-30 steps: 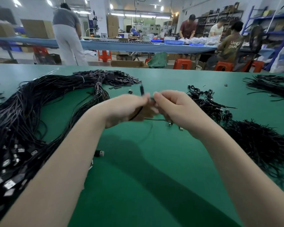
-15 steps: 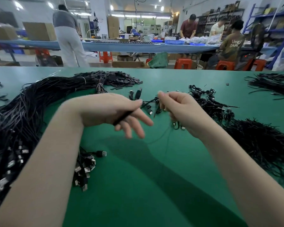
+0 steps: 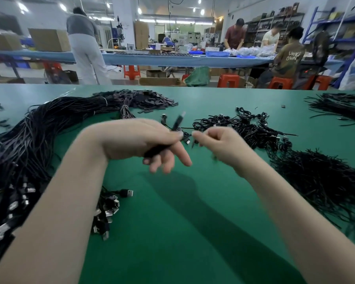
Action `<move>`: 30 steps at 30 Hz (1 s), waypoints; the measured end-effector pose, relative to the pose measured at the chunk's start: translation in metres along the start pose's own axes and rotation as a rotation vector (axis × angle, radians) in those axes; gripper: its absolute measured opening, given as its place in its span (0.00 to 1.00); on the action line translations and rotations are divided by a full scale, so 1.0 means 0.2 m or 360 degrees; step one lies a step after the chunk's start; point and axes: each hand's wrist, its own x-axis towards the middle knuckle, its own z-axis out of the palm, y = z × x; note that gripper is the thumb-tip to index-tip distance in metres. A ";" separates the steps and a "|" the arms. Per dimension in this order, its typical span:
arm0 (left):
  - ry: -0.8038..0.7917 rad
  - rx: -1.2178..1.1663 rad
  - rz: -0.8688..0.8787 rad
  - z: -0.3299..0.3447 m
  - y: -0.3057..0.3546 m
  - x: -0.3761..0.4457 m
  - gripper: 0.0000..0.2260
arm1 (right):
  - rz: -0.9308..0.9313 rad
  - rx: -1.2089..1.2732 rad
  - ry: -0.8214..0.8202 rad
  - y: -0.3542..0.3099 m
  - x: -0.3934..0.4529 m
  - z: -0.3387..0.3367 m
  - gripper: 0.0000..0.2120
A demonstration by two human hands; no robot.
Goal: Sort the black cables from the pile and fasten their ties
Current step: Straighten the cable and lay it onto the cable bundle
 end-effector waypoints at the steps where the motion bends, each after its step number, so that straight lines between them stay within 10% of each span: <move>1: 0.0092 0.0130 -0.0141 0.03 -0.01 0.05 0.20 | -0.0099 0.0053 0.0122 -0.04 0.00 -0.02 0.18; 6: 0.0670 -0.0898 0.0148 0.05 -0.02 0.18 0.20 | -0.0370 0.0185 -0.0136 -0.20 -0.08 0.04 0.15; 12: 0.0609 -0.1316 0.0565 0.06 0.06 0.13 0.18 | -0.0027 0.0553 -0.0573 -0.10 -0.06 0.08 0.13; 16: 0.0363 -0.1572 0.0609 0.04 0.06 0.12 0.15 | 0.0043 0.0401 -0.0210 -0.04 -0.02 0.06 0.10; 20: 0.0249 -0.1514 0.0465 0.11 0.04 0.17 0.14 | 0.0219 0.1173 -0.0437 -0.10 -0.02 0.05 0.14; 30: 0.0833 -0.0477 0.0033 0.07 -0.02 0.19 0.16 | 0.0173 0.1034 -0.0078 -0.08 -0.01 0.09 0.07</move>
